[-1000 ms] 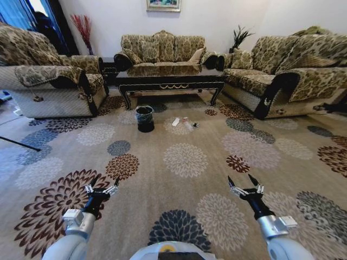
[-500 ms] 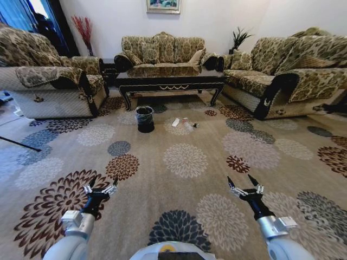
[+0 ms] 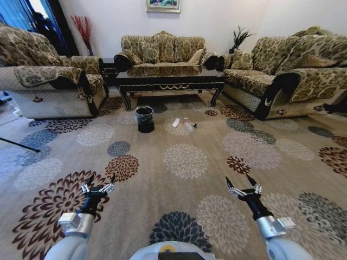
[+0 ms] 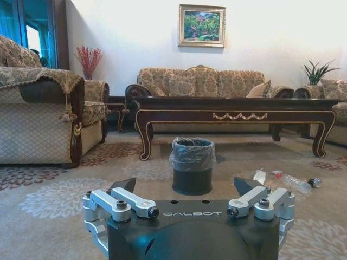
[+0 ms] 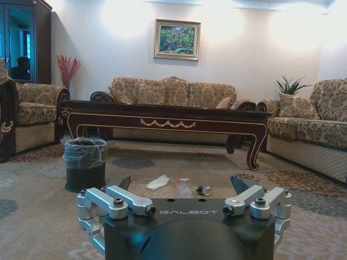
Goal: Move to the front of the table and pick up the trash from the floor, then place it into the trash bin.
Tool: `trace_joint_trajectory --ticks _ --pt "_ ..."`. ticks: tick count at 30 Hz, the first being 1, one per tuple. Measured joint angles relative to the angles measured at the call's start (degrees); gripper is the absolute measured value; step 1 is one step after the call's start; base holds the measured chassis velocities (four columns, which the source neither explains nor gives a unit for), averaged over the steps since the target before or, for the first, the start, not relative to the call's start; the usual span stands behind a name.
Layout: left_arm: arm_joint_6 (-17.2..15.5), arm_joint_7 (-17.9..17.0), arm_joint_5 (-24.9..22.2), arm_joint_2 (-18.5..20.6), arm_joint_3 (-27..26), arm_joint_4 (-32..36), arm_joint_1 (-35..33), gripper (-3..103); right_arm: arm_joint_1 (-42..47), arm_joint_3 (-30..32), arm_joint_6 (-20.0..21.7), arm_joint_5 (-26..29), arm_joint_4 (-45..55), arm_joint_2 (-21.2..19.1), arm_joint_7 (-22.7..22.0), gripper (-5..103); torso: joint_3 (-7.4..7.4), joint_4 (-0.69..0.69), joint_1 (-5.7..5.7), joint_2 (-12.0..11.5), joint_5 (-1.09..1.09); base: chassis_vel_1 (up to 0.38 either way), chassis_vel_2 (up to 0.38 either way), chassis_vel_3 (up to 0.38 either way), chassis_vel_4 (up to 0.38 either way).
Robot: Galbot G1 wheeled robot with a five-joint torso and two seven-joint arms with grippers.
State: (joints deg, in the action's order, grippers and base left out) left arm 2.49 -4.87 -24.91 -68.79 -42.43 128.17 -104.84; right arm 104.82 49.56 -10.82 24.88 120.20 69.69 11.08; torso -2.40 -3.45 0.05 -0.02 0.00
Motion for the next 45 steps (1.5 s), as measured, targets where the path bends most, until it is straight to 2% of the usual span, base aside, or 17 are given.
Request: trace_joint_trajectory --ticks 21,24,25,28,31,35,36,38,40,41,45 --pt "0.06 -0.22 -0.09 -0.32 0.06 -0.93 0.88 100 -0.14 -0.04 0.30 -0.25 -0.59 -0.35 0.28 100 -0.16 0.01 0.05 -0.01 0.02 -0.309 0.305 0.307 -0.310" --pt "0.27 -0.28 -0.09 -0.41 -0.08 -1.15 0.87 100 -0.26 -0.11 0.31 -0.36 -0.67 -0.35 0.29 100 -0.14 -0.01 0.05 0.00 -0.04 -0.391 0.377 0.380 -0.381" --pt "0.37 -0.31 -0.12 -0.42 -0.18 -1.32 0.77 100 -0.35 -0.25 0.32 -0.48 -0.80 -0.32 0.29 100 -0.16 0.00 0.05 0.00 0.02 -0.355 0.359 0.351 -0.327" --pt "0.47 -0.32 -0.17 -0.42 -0.27 -1.44 0.69 100 -0.45 -0.37 0.32 -0.59 -0.93 -0.26 0.29 100 -0.17 0.03 0.05 0.00 0.03 -0.321 0.333 0.327 -0.323" --pt "0.54 -0.42 -0.30 -0.41 -0.29 -1.49 0.81 100 -0.39 -0.38 0.32 -0.73 -0.95 -0.23 0.32 100 -0.16 -0.01 0.05 0.02 -0.04 -0.348 0.330 0.327 -0.334" --pt "0.54 -0.61 -0.40 -0.41 -0.29 -1.52 0.98 100 -0.36 -0.33 0.32 -0.75 -0.97 -0.29 0.37 100 -0.17 0.00 0.05 0.02 0.04 -0.343 0.341 0.343 -0.351" --pt "0.55 -0.65 -0.44 -0.43 -0.26 -1.53 1.07 100 -0.34 -0.28 0.32 -0.78 -0.97 -0.33 0.40 100 -0.17 -0.01 0.04 0.03 -0.05 -0.376 0.381 0.409 -0.365" --pt "0.54 -0.72 -0.44 -0.49 -0.25 -1.53 1.10 100 -0.38 -0.28 0.33 -0.80 -0.97 -0.37 0.42 100 -0.19 0.02 0.05 0.04 0.04 -0.348 0.372 0.373 -0.370" --pt "0.54 -0.74 -0.44 -0.53 -0.26 -1.53 1.10 100 -0.40 -0.30 0.35 -0.84 -0.97 -0.38 0.42 100 -0.20 0.02 0.05 0.04 0.04 -0.341 0.363 0.359 -0.363" --pt "0.54 -0.77 -0.44 -0.56 -0.27 -1.53 1.10 100 -0.42 -0.31 0.37 -0.89 -0.95 -0.38 0.42 100 -0.19 0.00 0.05 0.05 -0.03 -0.376 0.355 0.382 -0.356" --pt "0.53 -0.84 -0.49 -0.57 -0.45 -1.51 1.01 100 -0.43 -0.37 0.39 -1.13 -0.95 -0.36 0.42 100 -0.20 0.00 0.05 0.05 0.02 -0.355 0.348 0.346 -0.360"
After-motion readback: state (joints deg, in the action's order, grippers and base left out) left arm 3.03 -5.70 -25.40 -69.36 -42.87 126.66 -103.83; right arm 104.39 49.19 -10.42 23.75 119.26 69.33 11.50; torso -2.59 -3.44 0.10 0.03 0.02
